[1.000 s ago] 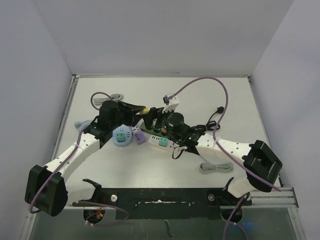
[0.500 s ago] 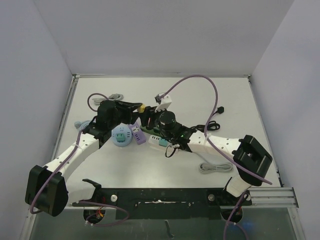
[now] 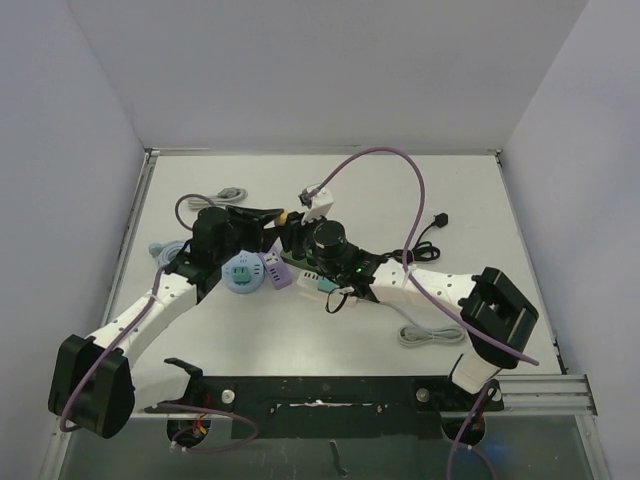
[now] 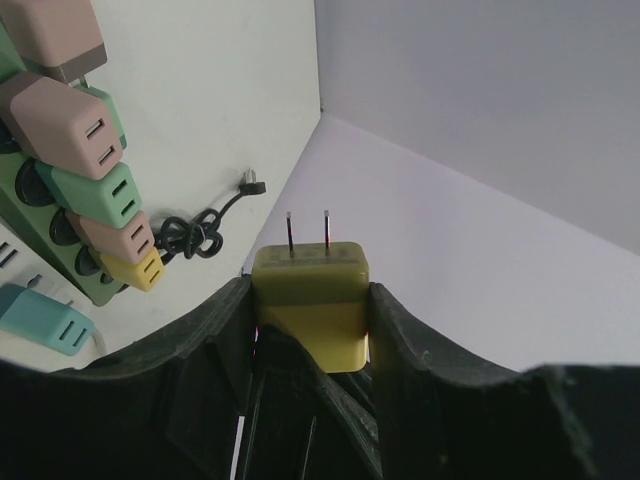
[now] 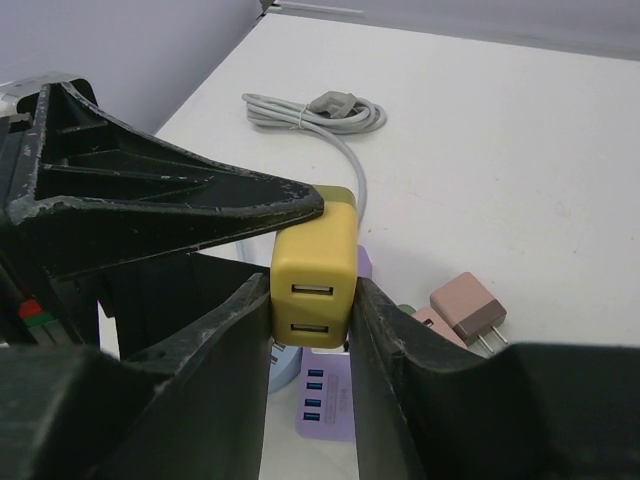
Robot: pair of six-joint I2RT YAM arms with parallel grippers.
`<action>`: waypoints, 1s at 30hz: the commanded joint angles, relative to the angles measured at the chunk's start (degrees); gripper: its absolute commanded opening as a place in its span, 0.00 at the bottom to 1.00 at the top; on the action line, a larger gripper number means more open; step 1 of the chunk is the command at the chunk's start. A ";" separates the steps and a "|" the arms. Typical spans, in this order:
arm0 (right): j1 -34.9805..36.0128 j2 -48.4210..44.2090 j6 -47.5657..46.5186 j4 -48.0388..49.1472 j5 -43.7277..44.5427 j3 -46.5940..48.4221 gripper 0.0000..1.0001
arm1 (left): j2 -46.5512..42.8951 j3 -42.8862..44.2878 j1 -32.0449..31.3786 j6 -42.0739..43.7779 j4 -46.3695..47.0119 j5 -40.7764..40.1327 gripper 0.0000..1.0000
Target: Insert the plug
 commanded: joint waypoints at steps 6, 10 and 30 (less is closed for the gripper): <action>-3.58 -7.93 -4.29 -3.56 -10.18 -0.80 0.10 | -6.42 0.84 1.61 7.21 -0.56 7.66 0.59; -7.21 -11.32 -5.20 -14.86 -17.94 1.57 0.09 | -9.66 0.59 3.92 17.44 -7.42 4.09 0.65; -6.19 10.39 -6.24 -56.82 -28.51 32.84 0.12 | -18.93 12.31 8.81 63.97 -32.27 -20.65 0.66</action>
